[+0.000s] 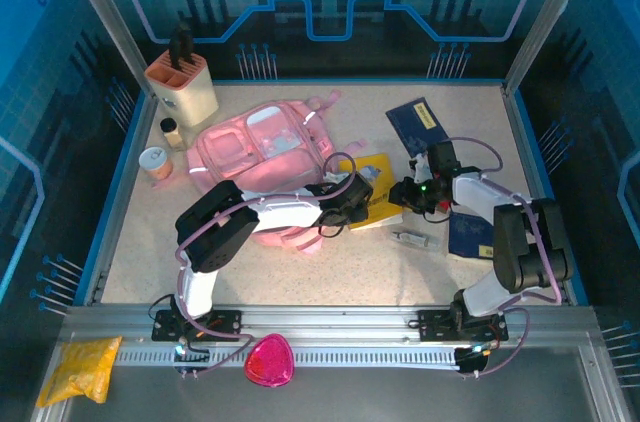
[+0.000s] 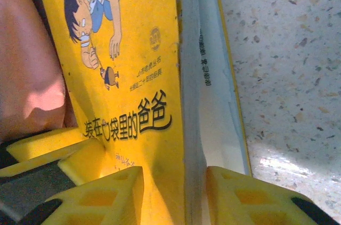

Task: Pack the student bag
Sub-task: Pick up the book from the center of the table.

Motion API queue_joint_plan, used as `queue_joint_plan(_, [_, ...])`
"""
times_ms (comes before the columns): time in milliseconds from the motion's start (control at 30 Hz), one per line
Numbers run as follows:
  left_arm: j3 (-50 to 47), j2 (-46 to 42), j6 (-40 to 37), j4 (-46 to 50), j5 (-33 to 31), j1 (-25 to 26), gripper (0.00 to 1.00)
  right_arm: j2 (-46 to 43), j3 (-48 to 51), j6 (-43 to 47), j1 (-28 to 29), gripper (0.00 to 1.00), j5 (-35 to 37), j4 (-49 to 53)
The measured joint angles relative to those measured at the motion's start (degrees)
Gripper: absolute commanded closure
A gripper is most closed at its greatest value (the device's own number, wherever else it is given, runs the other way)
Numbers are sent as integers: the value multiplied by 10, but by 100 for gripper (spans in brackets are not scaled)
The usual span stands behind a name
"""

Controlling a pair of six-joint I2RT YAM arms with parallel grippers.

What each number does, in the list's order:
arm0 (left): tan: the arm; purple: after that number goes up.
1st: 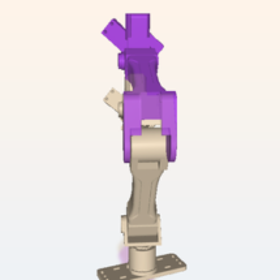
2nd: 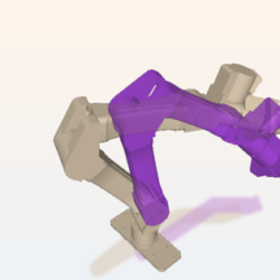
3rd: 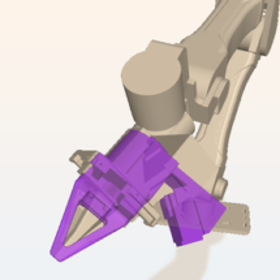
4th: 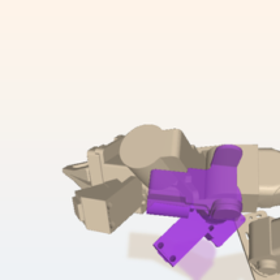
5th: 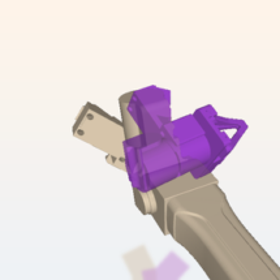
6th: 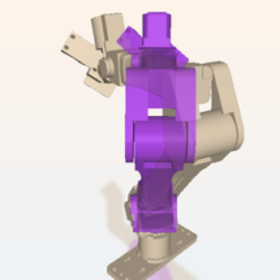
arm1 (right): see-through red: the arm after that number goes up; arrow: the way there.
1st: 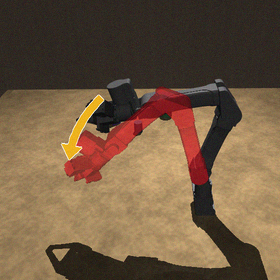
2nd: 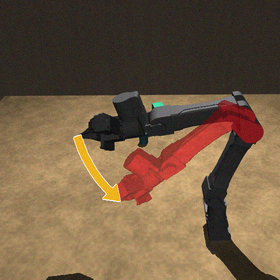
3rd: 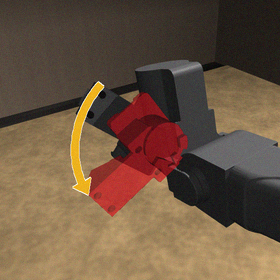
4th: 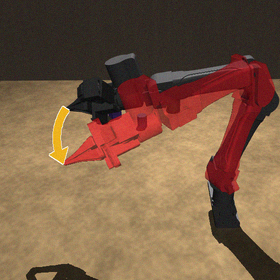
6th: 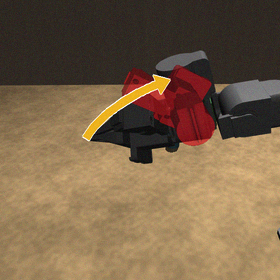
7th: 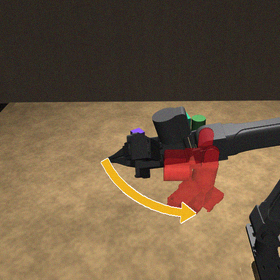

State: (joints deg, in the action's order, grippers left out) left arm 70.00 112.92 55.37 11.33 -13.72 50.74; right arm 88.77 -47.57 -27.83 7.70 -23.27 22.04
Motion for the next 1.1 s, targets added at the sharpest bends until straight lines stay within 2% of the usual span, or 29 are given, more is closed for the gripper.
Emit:
queue_joint_plan(267, [0,0,0,0,0,0,53,-16,4,-4,0,73,-19,-5])
queue_joint_plan(800, [0,0,0,1,0,0,53,-34,6,-4,-3,77,-32,-2])
queue_joint_plan(1100, [1,0,-1,3,-2,0,53,-36,6,-4,-3,87,-34,0])
